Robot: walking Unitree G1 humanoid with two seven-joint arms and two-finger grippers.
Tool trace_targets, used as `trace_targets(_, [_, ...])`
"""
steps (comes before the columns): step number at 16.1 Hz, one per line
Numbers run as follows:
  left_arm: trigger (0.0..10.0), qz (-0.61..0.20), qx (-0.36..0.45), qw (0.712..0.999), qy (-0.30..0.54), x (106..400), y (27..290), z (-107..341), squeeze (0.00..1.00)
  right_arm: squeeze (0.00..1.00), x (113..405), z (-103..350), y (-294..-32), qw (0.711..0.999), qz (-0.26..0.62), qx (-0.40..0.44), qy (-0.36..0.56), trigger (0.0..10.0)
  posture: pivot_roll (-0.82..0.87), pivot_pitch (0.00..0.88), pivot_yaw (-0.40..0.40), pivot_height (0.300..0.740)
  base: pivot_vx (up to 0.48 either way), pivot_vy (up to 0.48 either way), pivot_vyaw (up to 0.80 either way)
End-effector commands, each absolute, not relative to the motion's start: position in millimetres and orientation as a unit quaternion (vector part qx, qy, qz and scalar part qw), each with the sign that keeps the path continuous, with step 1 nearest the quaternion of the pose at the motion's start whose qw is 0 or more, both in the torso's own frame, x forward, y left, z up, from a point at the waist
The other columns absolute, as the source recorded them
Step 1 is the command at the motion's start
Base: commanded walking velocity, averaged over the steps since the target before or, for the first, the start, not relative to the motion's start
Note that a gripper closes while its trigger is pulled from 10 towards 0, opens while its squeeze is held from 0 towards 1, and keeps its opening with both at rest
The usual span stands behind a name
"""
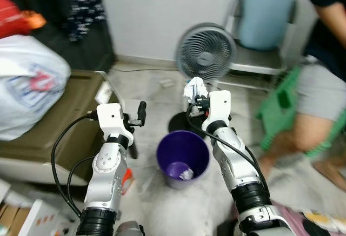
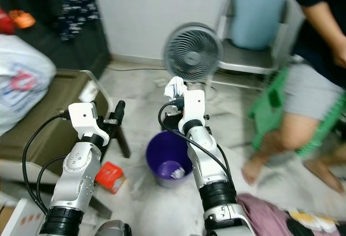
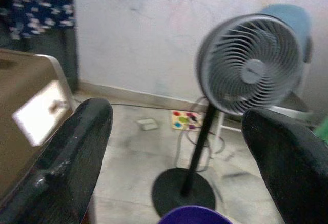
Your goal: Clean up the room
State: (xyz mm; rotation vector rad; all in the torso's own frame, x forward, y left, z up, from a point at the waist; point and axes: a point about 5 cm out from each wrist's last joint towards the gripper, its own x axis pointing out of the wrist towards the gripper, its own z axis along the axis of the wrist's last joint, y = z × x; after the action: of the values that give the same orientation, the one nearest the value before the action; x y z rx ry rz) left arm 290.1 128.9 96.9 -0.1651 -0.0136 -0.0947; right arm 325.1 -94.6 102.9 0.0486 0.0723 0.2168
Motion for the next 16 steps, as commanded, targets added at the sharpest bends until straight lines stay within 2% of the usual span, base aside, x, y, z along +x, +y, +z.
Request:
trace_targets(1, [10.0,-0.051,-0.081,0.995,-0.014,289.1,129.6,99.3,0.0,0.0,326.1,102.4,-95.7,0.993,0.107,0.022,0.041,10.0,0.06,0.0,-0.022,0.74,0.0,0.0,-0.8])
trace_targets(2, [10.0,-0.059,-0.084,0.995,-0.018,288.5,128.9,100.0,0.0,0.0,326.1,102.4,-95.9,0.993,0.107,0.022,0.041,10.0,0.07,0.0,-0.022,0.74,0.0,0.0,-0.8])
trace_targets(11, [10.0,-0.076,-0.091,0.993,-0.021,285.9,126.6,101.8,0.0,0.0,324.6,102.5,-93.5,0.993,0.115,0.004,0.035,10.0,0.07,0.0,-0.024,0.74,0.0,0.0,0.0])
trace_targets(13, [10.0,-0.078,-0.09,0.993,-0.021,285.7,126.8,102.1,0.0,0.0,323.3,102.8,-92.1,0.993,0.115,0.008,0.031,10.0,0.07,0.0,-0.021,0.74,0.0,0.0,0.75])
trace_targets(16, [10.0,-0.079,-0.09,0.993,-0.02,285.6,127.1,102.1,0.0,0.0,323.6,102.7,-92.6,0.993,0.112,0.011,0.033,10.0,0.07,0.0,-0.019,0.74,0.0,0.0,0.0])
